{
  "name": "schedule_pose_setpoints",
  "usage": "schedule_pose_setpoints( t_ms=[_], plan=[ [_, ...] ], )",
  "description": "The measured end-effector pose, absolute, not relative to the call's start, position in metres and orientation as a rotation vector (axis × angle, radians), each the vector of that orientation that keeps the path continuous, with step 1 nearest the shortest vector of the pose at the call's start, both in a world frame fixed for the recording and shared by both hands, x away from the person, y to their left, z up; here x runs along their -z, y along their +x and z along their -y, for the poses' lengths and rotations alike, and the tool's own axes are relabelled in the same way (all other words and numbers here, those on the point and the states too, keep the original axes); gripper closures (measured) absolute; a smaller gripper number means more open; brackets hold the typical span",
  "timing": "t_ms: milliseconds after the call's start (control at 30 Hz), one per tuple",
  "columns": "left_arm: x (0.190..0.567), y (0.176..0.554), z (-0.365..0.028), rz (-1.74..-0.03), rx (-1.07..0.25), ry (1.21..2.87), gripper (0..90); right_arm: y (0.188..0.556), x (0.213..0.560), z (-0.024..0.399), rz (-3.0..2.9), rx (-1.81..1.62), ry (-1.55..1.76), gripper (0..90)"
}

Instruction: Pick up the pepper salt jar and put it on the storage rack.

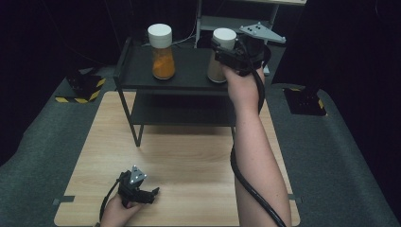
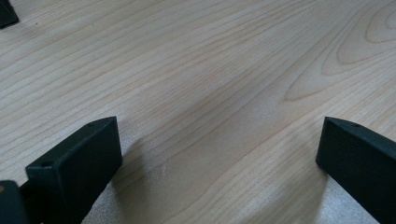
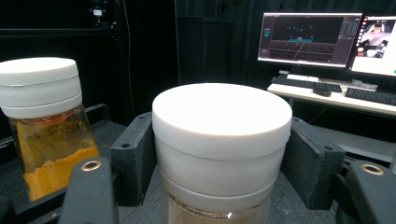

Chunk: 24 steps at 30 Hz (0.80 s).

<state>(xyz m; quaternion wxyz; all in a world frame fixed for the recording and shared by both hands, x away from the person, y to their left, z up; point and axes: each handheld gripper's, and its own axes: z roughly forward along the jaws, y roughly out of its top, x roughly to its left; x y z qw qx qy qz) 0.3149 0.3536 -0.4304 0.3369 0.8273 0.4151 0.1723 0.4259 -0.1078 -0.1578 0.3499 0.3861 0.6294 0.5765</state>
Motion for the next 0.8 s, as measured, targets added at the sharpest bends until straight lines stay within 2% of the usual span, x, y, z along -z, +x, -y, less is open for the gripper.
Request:
schedule_pose_setpoints(
  t_ms=[367, 733, 800],
  plan=[
    [0.4304, 0.315, -0.3536, -1.083, -0.447, 2.156, 0.4, 0.4264, 0.1592, 0.1063, -1.631, -1.491, 1.004, 31.2],
    [0.4304, 0.3149, -0.3536, -1.082, -0.449, 2.157, 0.3, 0.4247, 0.1624, 0.1078, -1.637, -1.475, 0.998, 15.6],
    [0.4306, 0.3149, -0.3536, -1.082, -0.448, 2.155, 0.4, 0.4205, 0.1635, 0.1084, -1.623, -1.475, 0.993, 9.6]
  ],
)
